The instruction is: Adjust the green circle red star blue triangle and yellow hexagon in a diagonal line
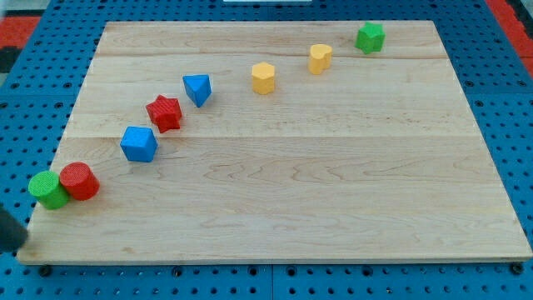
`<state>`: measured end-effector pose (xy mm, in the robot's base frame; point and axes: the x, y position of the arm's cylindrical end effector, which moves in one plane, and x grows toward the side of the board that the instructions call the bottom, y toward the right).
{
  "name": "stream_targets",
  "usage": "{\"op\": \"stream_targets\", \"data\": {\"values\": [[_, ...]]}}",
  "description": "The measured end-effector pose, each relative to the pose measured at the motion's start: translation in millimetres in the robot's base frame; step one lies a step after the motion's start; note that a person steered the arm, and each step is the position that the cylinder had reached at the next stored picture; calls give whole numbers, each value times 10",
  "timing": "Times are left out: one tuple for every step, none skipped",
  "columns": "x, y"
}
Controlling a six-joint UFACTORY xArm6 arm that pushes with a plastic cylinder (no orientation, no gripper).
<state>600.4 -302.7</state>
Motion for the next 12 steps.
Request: {"op": "stream_targets", "data": {"values": [[-144,-19],[-338,-13],[-733,45],[-773,150],[-841,-8],[-1064,38],[-1154,324],[-1060,461],[-816,461],[-777,463],[-1153,463],[-1856,774]]}}
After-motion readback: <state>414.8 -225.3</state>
